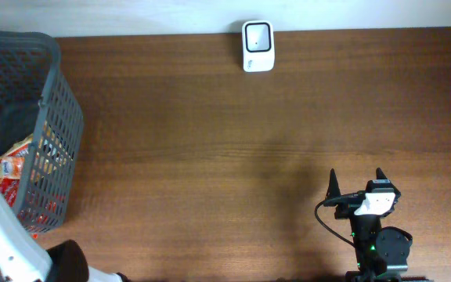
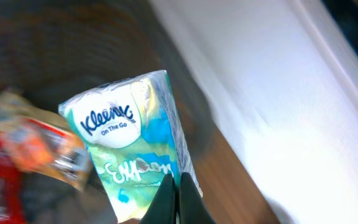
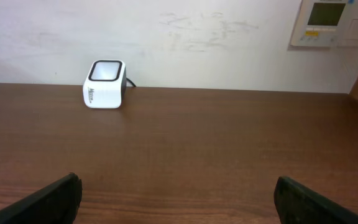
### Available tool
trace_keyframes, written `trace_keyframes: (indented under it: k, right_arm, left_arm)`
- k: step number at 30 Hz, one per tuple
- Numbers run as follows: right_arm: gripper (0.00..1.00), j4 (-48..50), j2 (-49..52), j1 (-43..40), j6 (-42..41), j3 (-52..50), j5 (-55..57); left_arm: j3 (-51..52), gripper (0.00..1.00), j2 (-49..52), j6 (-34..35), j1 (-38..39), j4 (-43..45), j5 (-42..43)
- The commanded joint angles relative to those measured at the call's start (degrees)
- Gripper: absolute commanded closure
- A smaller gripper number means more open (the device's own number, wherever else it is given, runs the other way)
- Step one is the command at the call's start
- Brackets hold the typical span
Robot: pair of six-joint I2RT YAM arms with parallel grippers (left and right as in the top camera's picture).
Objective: Scan the item barcode
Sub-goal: 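Carry the green tissue pack to the table centre and release it, then reach the left gripper back into the basket and grasp an orange tissue pack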
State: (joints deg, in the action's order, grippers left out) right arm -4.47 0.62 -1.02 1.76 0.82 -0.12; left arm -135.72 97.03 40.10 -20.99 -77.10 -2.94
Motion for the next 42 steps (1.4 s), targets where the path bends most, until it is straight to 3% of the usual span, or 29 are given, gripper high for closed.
trace_keyframes:
  k: [1,4,8,11,16,19,20,22,26,31,37,42]
  right_arm:
    - [0.02,-0.1,-0.4,0.3,-0.1,-0.5,-0.3]
    - [0.01,-0.1,-0.4,0.3,-0.1,-0.5,-0.3]
    - [0.02,-0.1,-0.4,0.3,-0.1,-0.5,-0.3]
    - [0.01,-0.1,-0.4,0.3,-0.1,-0.5,-0.3]
    - [0.02,-0.1,-0.4,0.3,-0.1,-0.5,-0.3]
    - [0.02,-0.1,-0.4,0.3,-0.1,-0.5,-0.3]
    - [0.02,-0.1,-0.4,0.3,-0.1,-0.5,-0.3]
    - [0.02,-0.1,-0.4,0.3,-0.1,-0.5,-0.3]
    - [0.01,-0.1,-0.4,0.3,-0.1,-0.5,-0.3]
    - [0.02,-0.1,-0.4,0.3,-0.1,-0.5,-0.3]
    - [0.02,-0.1,-0.4,0.3,-0.1,-0.5,-0.3]
    - [0.02,-0.1,-0.4,0.3,-0.1,-0.5,-0.3]
  left_arm:
    - [0.7,1.0,3.8,-1.4,14.1,-0.2,4.5]
    - [0.7,1.0,9.0,-3.7,26.3,-0.5,4.5]
    - [0.7,1.0,21.2,-11.7,39.9,-2.0,4.5]
    - [0.7,1.0,32.3,-12.8,45.5,-3.8,5.0]
    - [0.7,0.98,42.1,-15.5,50.6,-5.4,5.6]
    - [0.7,0.26,42.6,-18.2,51.3,-6.5,5.4]
    - [0.6,0.12,42.4,-18.4,51.3,-6.9,5.0]
    - [-0.9,0.01,42.4,-20.4,50.8,-8.6,4.9]
    - [-20.0,0.01,42.4,-20.7,46.5,-19.0,4.7]
    - [-42.7,0.01,37.7,-21.7,37.8,-19.6,5.3]
    - [-44.0,0.01,27.0,-19.0,18.8,-19.6,4.1]
    - [-39.1,0.01,26.3,-12.8,0.9,-19.6,4.2]
